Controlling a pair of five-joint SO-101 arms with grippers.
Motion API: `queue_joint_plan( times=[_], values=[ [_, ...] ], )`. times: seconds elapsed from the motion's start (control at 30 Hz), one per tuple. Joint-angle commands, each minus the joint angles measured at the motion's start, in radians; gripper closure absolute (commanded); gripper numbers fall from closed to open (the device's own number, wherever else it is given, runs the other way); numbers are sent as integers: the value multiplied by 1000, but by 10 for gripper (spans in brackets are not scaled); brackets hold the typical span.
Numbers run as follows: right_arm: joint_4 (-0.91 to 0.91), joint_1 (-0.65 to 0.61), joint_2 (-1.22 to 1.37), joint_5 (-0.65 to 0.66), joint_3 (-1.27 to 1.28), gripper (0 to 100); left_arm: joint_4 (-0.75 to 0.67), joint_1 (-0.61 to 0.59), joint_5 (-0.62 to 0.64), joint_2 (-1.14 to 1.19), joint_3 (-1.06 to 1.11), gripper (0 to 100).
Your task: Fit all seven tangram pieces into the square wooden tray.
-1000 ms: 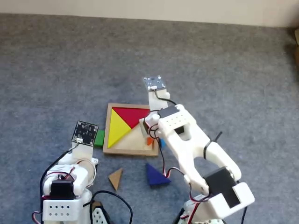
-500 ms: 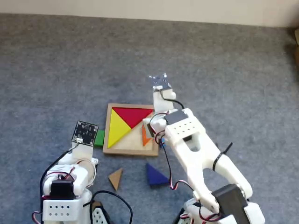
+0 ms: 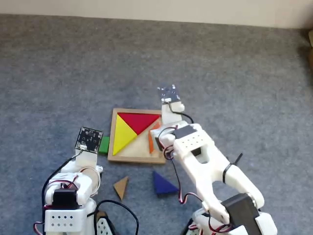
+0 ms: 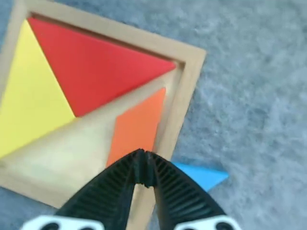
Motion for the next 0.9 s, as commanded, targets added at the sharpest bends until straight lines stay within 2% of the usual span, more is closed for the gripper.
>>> queue_joint_plan(
  times=[0.0,0.27,0.53,0.87],
  values=[
    [-53,-42,-5,12,-10,990,5,-13,-2,-36,21,994],
    [-62,-39,209,11,-99,990,5,-13,-2,-36,21,994],
    [-67,54,278,5,-193,990,5,-13,-2,-36,21,994],
    [-64,87,168,5,-213,990,5,-13,-2,-36,21,994]
  ],
)
